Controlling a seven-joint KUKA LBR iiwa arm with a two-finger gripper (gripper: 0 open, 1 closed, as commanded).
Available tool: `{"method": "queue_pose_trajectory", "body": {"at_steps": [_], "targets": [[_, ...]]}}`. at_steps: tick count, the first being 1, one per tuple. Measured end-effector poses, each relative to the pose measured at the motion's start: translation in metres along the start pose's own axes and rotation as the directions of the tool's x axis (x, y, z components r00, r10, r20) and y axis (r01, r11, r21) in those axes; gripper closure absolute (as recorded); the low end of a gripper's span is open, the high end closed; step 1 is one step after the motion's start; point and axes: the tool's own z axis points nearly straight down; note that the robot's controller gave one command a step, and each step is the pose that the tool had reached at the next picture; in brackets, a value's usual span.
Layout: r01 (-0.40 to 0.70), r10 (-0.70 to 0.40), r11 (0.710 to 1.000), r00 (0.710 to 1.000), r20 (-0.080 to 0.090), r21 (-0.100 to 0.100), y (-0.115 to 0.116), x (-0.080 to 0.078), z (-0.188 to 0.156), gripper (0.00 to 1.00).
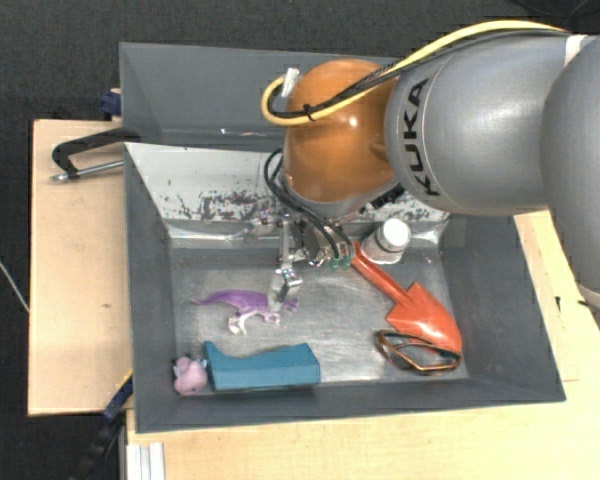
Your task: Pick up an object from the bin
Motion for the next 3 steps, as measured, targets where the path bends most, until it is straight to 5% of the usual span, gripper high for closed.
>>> {"method": "queue_pose_trajectory", "body": {"at_steps": [1,2,3], "targets": [[0.065,-0.065,0.998,0.998,0.001,0.0,-0.008,0.005,0.016,0.0],[0.064,-0.064,0.998,0.998,0.008,0.0,-0.006,-0.004,0.071,0.0],[0.12,-0.12,0.993,0.993,0.013,0.002,-0.001,-0.007,0.087,1.0]]}}
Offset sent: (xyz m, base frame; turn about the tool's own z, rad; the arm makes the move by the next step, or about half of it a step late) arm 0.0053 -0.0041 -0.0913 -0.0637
